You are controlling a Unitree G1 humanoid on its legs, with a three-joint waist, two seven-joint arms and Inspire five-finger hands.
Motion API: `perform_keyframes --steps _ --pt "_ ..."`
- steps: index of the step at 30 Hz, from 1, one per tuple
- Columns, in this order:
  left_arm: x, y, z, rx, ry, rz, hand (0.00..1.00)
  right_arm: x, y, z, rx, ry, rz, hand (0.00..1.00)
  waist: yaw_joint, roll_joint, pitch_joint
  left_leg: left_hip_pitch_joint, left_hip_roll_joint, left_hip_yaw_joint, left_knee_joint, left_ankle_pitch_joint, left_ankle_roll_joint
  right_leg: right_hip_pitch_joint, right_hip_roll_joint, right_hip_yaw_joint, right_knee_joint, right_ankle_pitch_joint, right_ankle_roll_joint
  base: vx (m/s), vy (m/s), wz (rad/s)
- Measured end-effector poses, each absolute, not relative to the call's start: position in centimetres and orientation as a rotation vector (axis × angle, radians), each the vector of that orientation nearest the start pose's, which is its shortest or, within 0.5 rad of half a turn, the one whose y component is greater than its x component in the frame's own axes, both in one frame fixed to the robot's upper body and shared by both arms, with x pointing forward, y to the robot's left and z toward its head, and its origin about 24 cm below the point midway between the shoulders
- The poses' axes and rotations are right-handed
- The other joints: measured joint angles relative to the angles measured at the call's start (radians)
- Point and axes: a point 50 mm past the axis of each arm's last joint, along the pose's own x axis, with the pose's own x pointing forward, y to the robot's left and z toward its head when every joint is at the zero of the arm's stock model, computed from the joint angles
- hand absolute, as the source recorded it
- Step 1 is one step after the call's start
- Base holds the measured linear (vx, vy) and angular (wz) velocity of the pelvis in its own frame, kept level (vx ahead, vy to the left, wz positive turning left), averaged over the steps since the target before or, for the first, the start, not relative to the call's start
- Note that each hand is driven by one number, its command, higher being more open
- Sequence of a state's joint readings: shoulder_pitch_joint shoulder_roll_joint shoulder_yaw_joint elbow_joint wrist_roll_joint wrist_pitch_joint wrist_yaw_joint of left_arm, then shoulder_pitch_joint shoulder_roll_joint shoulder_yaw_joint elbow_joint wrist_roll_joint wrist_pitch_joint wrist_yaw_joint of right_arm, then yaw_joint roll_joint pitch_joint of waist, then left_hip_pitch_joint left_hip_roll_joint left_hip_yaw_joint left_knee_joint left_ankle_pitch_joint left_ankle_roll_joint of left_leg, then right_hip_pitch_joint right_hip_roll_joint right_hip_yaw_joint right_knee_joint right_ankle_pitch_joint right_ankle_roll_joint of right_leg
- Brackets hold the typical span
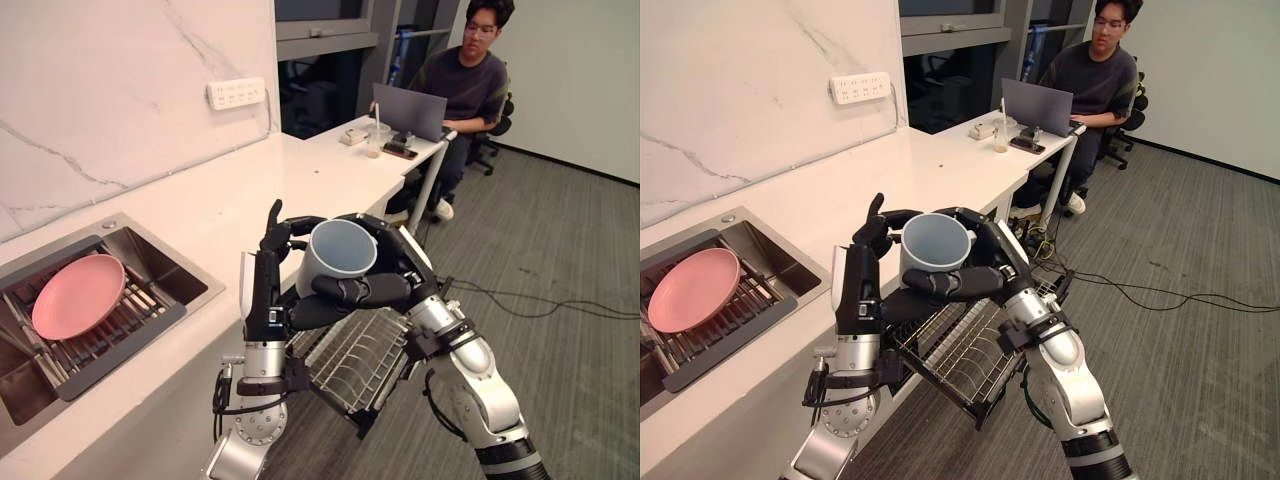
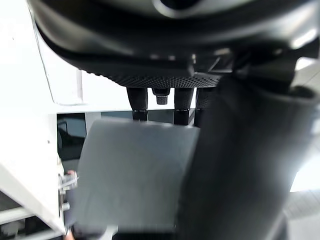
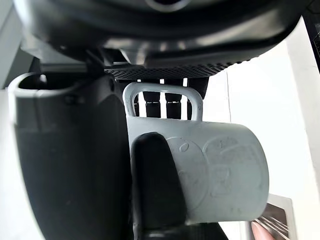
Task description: Walk over to the sink, pick up the cup, carry it to the dishwasher, place the cup inside the dishwasher, then close the dishwasher door
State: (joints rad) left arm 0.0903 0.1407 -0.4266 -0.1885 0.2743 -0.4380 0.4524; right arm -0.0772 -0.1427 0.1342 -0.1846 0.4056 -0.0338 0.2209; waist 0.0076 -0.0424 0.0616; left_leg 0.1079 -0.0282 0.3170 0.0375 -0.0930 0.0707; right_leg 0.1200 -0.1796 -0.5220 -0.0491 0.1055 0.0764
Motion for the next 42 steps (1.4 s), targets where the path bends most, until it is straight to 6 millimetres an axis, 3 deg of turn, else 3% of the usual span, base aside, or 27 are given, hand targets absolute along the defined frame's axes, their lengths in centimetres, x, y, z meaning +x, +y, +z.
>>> perform_keyframes --steps 4,8,13,16,19,23,27,35,38,42 --pt "19.6 8.0 10.4 0.142 -0.652 -0.119 1.0 25.0 -13.4 8.9 0.396 -0.227 0.339 0.0 -0.005 0.0 0.0 0.001 -0.001 0.001 -0.005 0.0 0.0 -0.001 0.001 0.0 -0.003 0.0 0.0 0.01 0.006 0.0" --pt "18.7 8.6 11.4 0.097 -0.712 -0.128 1.0 24.3 -15.2 7.0 0.518 -0.18 0.204 0.0 -0.007 0.0 0.0 0.0 -0.001 0.005 -0.008 0.0 0.0 -0.003 0.003 0.004 -0.01 0.0 0.0 0.02 0.007 -0.02" --pt "18.7 10.9 12.1 -0.047 -0.714 -0.141 1.0 23.6 -18.7 6.2 0.579 -0.201 0.017 0.0 -0.007 0.0 0.0 -0.001 -0.001 0.013 -0.012 0.0 -0.001 -0.006 0.006 0.014 -0.019 0.001 0.002 0.0 0.0 -0.05" --pt "18.9 11.4 10.5 -0.122 -0.592 -0.223 1.0 23.3 -20.6 6.7 0.568 -0.252 -0.069 0.0 -0.007 0.0 0.001 -0.004 -0.001 0.024 -0.015 -0.001 -0.001 -0.015 0.006 0.024 -0.019 0.004 0.006 0.01 0.017 -0.1" --pt "19.1 10.8 7.3 -0.128 -0.381 -0.374 1.0 22.9 -22.1 6.9 0.563 -0.272 -0.129 0.0 -0.014 0.001 0.002 -0.005 -0.002 0.03 -0.018 -0.002 -0.003 -0.019 0.006 0.03 -0.019 0.004 0.006 0.01 0.028 -0.04" --pt "18.8 10.2 3.9 -0.091 -0.162 -0.472 1.0 22.9 -22.4 7.0 0.524 -0.264 -0.108 0.0 -0.027 0.001 0.003 -0.013 -0.001 0.038 -0.018 -0.006 -0.008 -0.033 0.007 0.04 -0.019 0.004 0.007 0.02 0.026 -0.08" --pt "18.0 10.1 -0.4 -0.026 0.08 -0.516 1.0 23.2 -23.1 6.6 0.379 -0.18 -0.049 0.0 -0.028 0.003 0.007 -0.021 0.002 0.041 -0.014 -0.007 -0.007 -0.04 0.009 0.042 -0.021 0.005 0.008 0.03 0.016 -0.02" --pt "16.7 11.8 -4.2 0.045 0.314 -0.52 1.0 24.4 -23.8 2.0 0.128 0.134 0.015 0.0 -0.018 0.008 0.016 -0.03 0.002 0.016 -0.004 -0.006 -0.007 -0.03 0.009 0.017 -0.027 0.004 0.008 0.0 0.011 0.1" --pt "15.4 12.7 -6.4 0.034 0.442 -0.489 1.0 24.9 -23.9 0.5 0.035 0.23 0.036 0.0 -0.021 0.021 0.024 -0.029 -0.003 -0.004 -0.004 -0.001 -0.003 -0.019 0.007 -0.002 -0.027 0.004 0.008 -0.02 0.013 0.17" --pt "13.8 14.4 -8.7 0.027 0.569 -0.418 1.0 26.0 -24.8 -1.0 -0.106 0.355 0.048 0.0 0.001 0.039 0.038 -0.029 -0.014 -0.033 -0.021 0.022 0.0 -0.011 0.002 -0.033 -0.027 0.008 0.013 -0.05 0.019 0.21"
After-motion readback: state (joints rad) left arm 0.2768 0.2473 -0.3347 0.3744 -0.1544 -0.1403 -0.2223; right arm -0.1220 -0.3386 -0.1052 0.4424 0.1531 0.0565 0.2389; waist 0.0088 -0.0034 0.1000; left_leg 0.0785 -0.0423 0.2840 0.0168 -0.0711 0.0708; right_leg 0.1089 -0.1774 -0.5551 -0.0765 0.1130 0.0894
